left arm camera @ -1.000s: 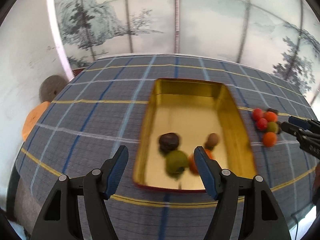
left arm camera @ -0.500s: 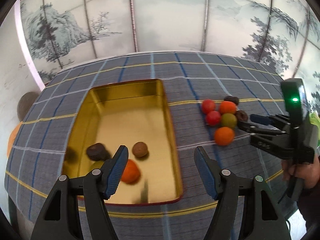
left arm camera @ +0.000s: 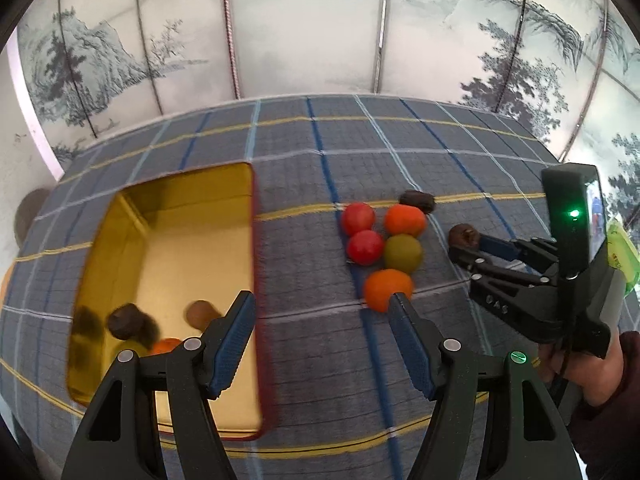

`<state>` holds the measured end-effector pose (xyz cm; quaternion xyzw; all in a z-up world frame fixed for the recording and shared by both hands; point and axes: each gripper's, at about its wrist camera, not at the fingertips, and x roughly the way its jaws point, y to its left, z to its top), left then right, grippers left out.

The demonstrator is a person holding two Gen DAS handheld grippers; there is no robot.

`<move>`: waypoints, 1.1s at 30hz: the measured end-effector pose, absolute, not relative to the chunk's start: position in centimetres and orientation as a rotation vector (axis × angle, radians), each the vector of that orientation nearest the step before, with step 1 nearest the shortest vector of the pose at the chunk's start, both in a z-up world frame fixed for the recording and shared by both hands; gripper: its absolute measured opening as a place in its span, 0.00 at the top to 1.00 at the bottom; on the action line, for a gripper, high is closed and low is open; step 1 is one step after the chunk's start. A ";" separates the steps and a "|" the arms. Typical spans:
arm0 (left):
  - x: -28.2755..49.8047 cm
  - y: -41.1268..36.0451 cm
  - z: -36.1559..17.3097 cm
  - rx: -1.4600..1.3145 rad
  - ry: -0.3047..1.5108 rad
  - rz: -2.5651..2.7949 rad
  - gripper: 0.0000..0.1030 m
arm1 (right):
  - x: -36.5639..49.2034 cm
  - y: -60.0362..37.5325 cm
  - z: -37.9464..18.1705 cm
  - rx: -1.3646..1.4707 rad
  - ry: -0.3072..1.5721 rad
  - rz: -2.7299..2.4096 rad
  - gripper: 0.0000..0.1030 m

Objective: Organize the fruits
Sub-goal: 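Grasp a second dark brown mangosteen with the right tool, then grasp an orange tomato with the left tool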

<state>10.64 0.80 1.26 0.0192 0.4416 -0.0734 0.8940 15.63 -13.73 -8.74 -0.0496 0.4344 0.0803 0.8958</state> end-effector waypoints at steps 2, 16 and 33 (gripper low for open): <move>10.8 -0.1 0.9 0.049 0.922 -0.164 0.33 | 15.4 -15.0 -8.7 -0.098 0.902 0.138 0.68; 14.7 -3.5 -3.7 0.062 1.017 -0.170 0.36 | 14.1 -18.9 -8.8 -0.067 0.874 0.070 0.68; 14.0 -3.3 -3.9 0.038 1.017 -0.218 0.64 | 14.1 -19.0 -8.9 -0.066 0.875 0.070 0.68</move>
